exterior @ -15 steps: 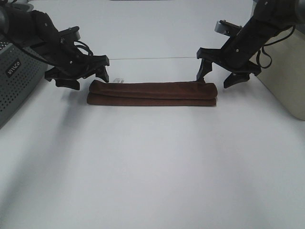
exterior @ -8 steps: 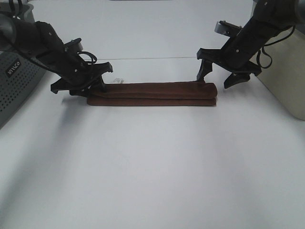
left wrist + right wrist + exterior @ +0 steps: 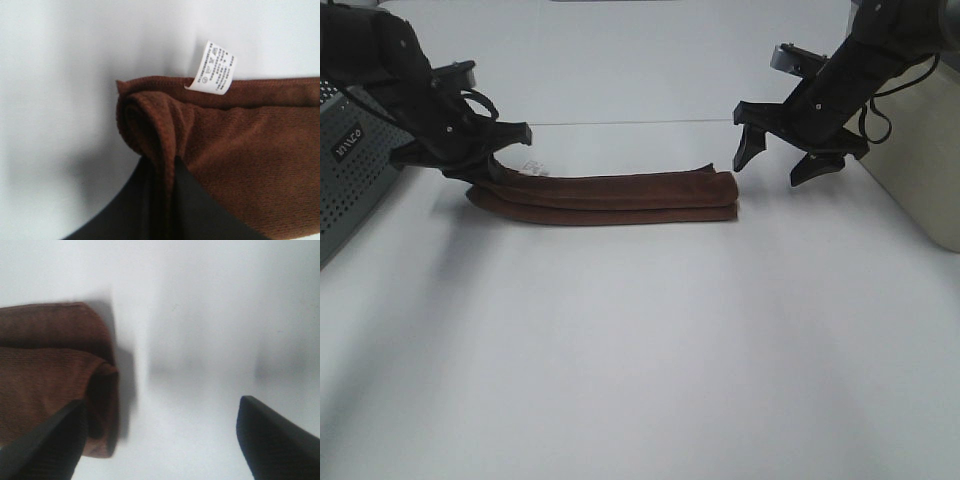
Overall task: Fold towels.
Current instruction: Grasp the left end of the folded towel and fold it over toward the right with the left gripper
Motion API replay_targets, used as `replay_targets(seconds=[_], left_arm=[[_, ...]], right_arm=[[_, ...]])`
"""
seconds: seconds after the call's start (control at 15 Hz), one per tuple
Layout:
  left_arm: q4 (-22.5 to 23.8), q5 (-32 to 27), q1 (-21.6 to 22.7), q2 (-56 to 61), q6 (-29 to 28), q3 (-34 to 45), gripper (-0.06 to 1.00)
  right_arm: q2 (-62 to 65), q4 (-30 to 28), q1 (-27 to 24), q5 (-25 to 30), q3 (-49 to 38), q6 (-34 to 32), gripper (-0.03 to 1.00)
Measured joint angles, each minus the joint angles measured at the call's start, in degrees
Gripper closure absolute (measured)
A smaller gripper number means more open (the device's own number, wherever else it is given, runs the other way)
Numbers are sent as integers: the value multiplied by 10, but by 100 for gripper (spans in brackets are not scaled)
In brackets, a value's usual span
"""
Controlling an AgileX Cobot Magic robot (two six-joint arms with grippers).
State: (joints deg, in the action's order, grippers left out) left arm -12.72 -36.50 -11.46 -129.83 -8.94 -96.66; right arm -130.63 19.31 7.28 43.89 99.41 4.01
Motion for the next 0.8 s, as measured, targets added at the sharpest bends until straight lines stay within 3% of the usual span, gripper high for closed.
replay_targets(seconds=[0.13,0.27,0.53,0.8], left_arm=[[32,-27,14,40,-14,0,88],[32,-28,14,75,-17,0,88],[-64,-45,-10,89,-17,-33,88],[-124,-42,-83,44,-21,-95,88]], right_arm=[[0,-1,0,13,0,0,20],[0,-1,0,26,0,0,20],[5,-1,0,54,0,0,20],[33,-1,0,80,0,0,20]])
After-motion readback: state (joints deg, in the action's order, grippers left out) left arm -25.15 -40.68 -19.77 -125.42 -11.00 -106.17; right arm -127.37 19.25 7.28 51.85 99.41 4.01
